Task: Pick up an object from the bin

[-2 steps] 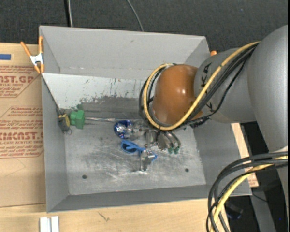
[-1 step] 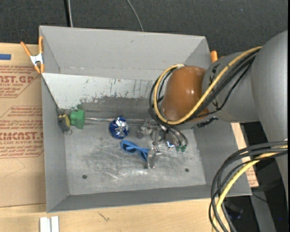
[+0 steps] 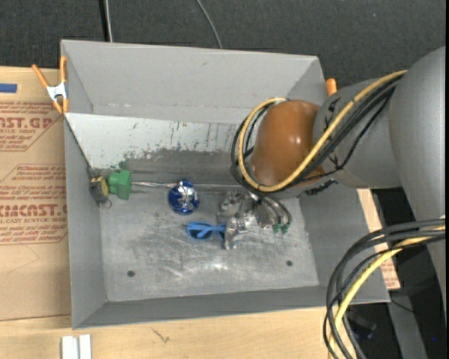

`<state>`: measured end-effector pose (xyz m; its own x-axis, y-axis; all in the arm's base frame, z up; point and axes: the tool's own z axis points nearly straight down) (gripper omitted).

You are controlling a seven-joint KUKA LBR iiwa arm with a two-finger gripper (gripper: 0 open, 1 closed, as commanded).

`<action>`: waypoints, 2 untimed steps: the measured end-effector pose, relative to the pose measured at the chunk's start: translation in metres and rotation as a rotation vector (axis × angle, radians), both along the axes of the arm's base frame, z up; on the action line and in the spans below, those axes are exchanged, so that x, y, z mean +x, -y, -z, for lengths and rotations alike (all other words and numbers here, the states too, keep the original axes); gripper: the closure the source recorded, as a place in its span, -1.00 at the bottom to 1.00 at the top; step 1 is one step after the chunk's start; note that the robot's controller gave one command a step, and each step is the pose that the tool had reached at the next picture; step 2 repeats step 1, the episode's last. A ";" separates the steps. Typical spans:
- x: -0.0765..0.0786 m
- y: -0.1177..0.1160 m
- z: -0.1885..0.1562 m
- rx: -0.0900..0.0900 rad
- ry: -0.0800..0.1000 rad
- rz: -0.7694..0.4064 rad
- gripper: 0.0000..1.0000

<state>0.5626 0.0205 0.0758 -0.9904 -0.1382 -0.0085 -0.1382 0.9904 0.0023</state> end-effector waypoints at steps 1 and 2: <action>0.000 0.025 -0.132 -0.004 0.003 0.028 1.00; 0.000 0.025 -0.132 -0.004 0.003 0.028 1.00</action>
Offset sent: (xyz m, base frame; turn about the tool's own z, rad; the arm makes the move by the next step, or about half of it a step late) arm -0.0026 -0.0248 0.1268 0.0275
